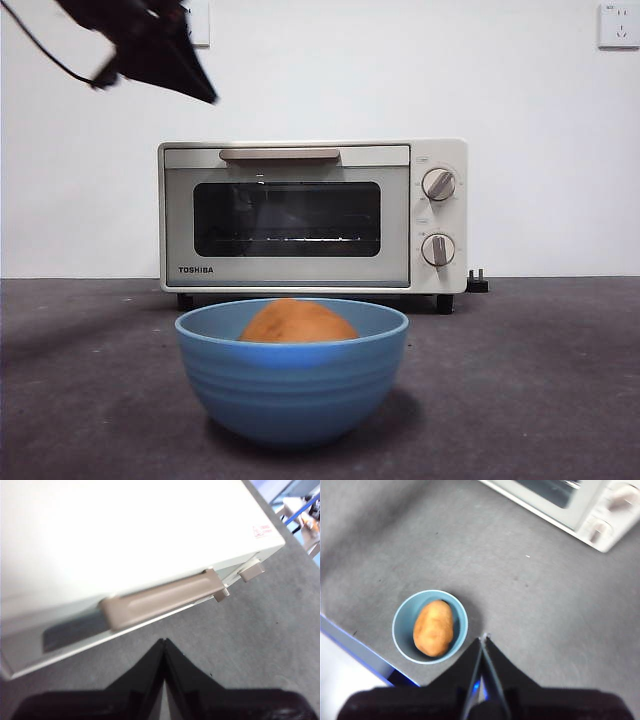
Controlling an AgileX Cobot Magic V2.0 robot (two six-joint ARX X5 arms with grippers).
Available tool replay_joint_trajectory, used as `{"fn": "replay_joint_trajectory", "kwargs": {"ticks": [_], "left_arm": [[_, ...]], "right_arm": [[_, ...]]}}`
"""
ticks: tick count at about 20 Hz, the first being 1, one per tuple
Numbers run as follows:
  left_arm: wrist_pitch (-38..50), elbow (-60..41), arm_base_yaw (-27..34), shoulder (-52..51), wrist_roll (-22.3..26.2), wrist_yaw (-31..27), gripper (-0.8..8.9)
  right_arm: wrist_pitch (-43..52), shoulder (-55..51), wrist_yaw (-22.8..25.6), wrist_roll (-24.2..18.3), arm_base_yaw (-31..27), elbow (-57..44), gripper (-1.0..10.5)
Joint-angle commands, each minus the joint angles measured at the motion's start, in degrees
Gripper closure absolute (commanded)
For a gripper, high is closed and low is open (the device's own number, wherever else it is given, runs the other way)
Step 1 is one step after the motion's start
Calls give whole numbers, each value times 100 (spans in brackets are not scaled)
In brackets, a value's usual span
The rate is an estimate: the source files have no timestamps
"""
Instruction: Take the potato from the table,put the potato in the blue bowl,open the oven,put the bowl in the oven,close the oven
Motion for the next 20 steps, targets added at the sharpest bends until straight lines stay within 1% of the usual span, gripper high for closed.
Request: {"fn": "replay_joint_trajectory", "kwargs": {"ticks": [1,4,10,14,16,17,18,20], "left_arm": [[76,409,-160,446,66,-129,819],[74,839,-299,894,63,-474,819],[68,929,-315,1228,70,-505,819],[-42,929,-321,1316,87,-542,819],[-280,929,-372,1316,247,-807,819],[-431,929,-402,1316,382,-973,819],[-564,927,-437,1314,490,-1045,819],[-750,905,-527,1314,579,-1126,819]], "right_arm": [[-70,-293,63,396,-79,-299,958],[-107,-737,81,673,-111,-629,958],[-308,-1434,157,1185,-111,-953,958],[-424,-1635,295,1322,-111,-960,958],[-476,-1663,343,1351,-111,-960,958],[-509,-1663,452,1370,-111,-960,958],[-531,-1663,575,1370,-111,-962,958],[-597,-1666,671,1370,-111,-962,958]]}}
